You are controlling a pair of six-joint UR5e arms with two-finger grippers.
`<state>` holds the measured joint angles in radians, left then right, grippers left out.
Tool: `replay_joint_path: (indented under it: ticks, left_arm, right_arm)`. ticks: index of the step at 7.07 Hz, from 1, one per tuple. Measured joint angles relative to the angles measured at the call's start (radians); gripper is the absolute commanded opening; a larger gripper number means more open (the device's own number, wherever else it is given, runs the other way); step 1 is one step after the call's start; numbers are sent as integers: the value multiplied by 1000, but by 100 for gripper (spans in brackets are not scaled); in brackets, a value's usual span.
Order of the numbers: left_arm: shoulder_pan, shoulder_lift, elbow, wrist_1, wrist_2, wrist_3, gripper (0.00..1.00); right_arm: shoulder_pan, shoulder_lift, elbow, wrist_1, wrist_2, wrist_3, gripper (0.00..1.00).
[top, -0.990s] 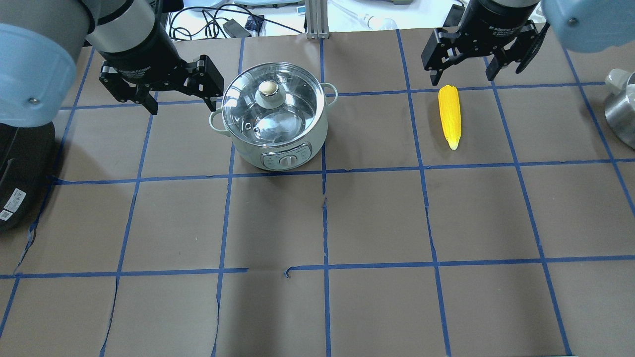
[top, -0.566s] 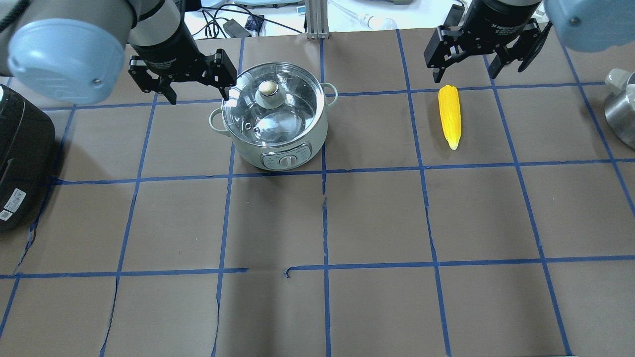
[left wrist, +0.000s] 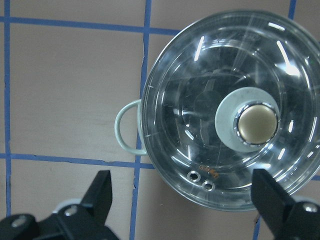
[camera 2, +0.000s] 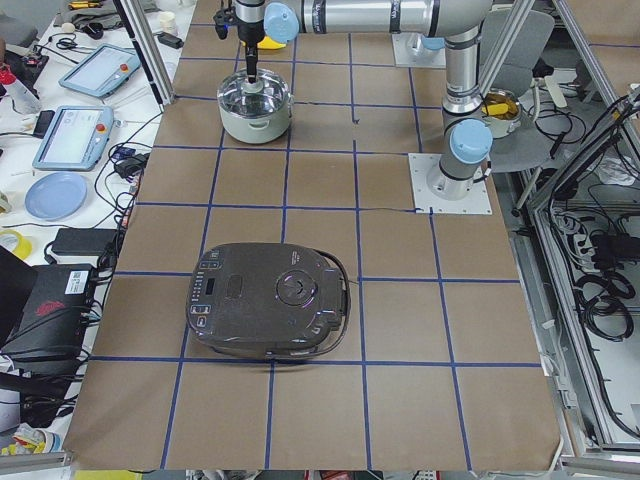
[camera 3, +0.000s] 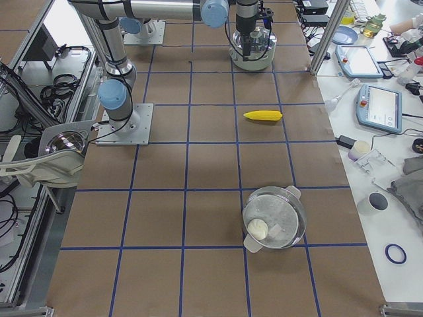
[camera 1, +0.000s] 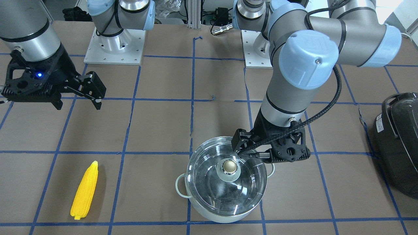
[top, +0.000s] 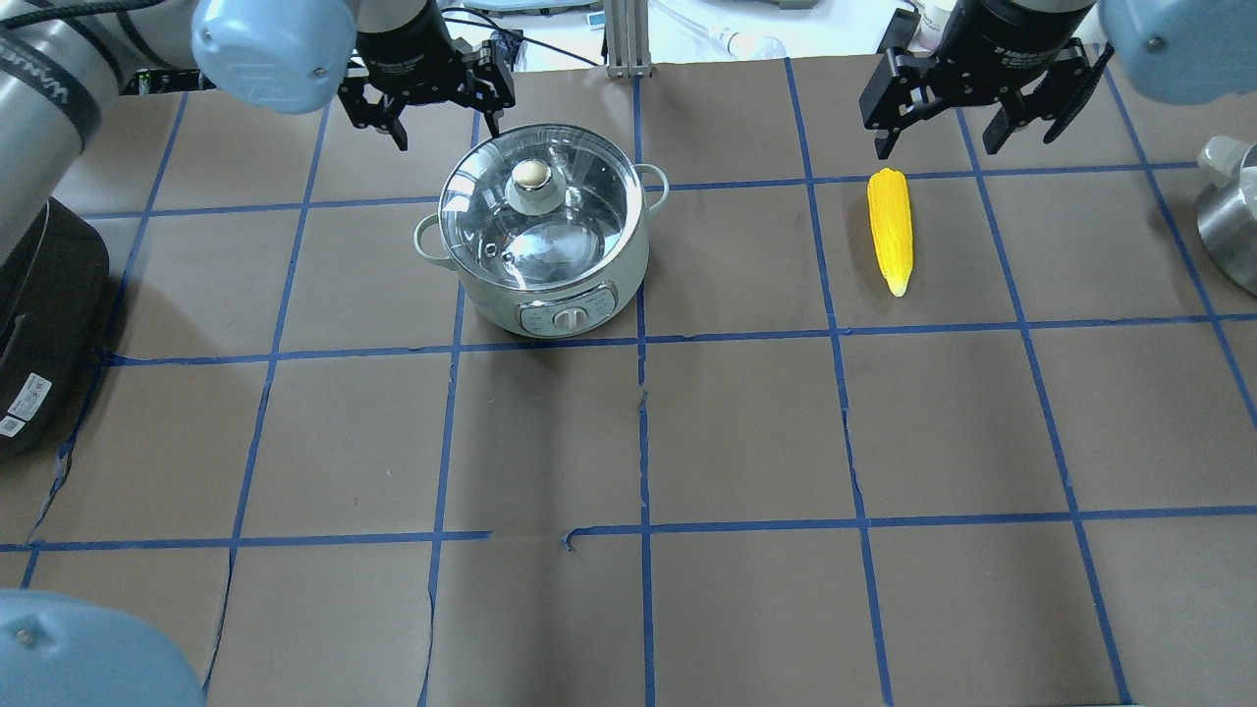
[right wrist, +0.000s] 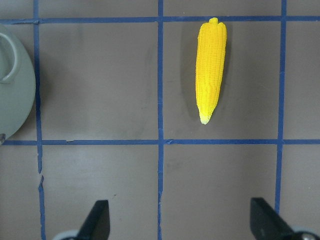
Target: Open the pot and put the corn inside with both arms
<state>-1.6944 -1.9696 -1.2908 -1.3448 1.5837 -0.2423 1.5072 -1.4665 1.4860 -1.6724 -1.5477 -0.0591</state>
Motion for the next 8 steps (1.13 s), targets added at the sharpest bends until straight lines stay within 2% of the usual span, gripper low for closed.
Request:
replay_joint_path:
  ticks: [2,5,6,7,8]
  left_arm:
    - [-48,-66,13,53,-1,-86,100]
    - [-69,-117,8,78,0,-108,100]
    - [-69,-127,7,82,1,-107,82]
    - [-70,-132,6,86,3,-98,52]
    - [-70,-135,6,88,6,-85,48]
  right_arm:
    - [-44,11,28,-68,5,-3,100]
    - [-57,85,8,-166,3,4,99]
    - [-57,113,0,-178,3,5,99]
    - [-57,146,-4,-196,2,5,97]
    - [-57,178,-2,-223,-1,5,97]
